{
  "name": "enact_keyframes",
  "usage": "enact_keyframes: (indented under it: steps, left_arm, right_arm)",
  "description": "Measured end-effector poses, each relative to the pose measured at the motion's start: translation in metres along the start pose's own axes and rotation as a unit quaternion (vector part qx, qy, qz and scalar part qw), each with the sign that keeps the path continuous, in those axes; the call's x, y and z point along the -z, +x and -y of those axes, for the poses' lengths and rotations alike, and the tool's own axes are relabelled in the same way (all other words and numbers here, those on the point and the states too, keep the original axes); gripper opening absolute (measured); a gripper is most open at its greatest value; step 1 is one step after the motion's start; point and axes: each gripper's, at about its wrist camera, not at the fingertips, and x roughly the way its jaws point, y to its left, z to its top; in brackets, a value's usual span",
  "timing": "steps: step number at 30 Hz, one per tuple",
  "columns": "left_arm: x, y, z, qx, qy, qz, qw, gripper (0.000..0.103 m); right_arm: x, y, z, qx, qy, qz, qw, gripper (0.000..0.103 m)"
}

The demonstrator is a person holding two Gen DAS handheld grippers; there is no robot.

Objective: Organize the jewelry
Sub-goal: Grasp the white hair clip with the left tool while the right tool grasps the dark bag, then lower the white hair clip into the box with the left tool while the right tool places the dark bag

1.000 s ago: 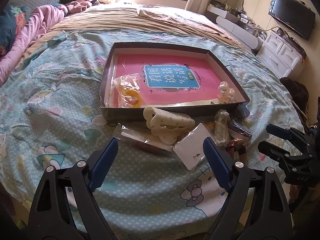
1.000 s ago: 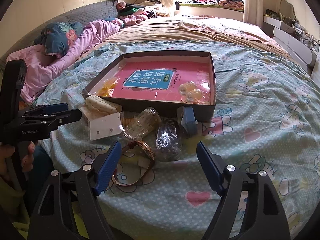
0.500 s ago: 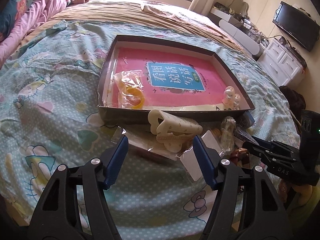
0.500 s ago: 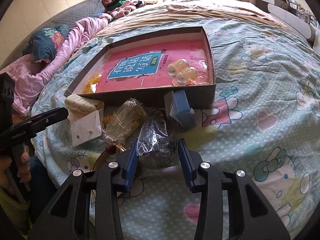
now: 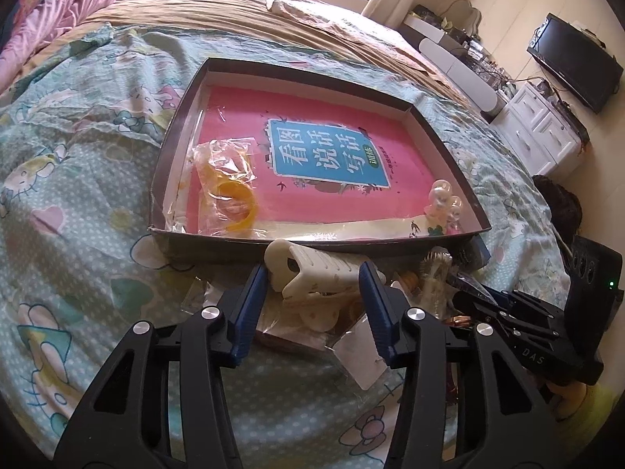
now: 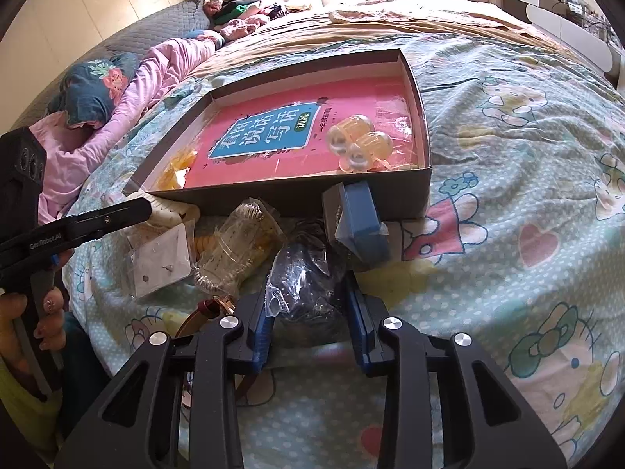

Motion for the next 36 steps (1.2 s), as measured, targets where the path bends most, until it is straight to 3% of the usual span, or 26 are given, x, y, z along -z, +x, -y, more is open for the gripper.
enact_keyframes:
  steps: [10, 18, 27, 36]
  left_arm:
    - [-0.003, 0.009, -0.004, 0.022, -0.023, -0.008, 0.9995, 0.039]
    - [-0.002, -0.011, 0.001, 0.037, -0.016, 0.018, 0.9990, 0.029]
    - [-0.001, -0.038, 0.015, 0.043, 0.004, 0.050, 0.9978, 0.028]
    - [-0.010, -0.060, 0.013, 0.023, 0.008, 0.085, 0.9961, 0.028]
  right_arm:
    - [0.001, -0.008, 0.001, -0.004, -0.003, 0.008, 1.000, 0.028]
    - [0.004, -0.029, -0.003, -0.007, -0.014, 0.020, 1.000, 0.027]
    - [-0.003, -0.056, -0.018, -0.011, -0.040, 0.054, 0.998, 0.027]
    - [-0.012, -0.067, -0.027, -0.018, -0.052, 0.074, 0.996, 0.027]
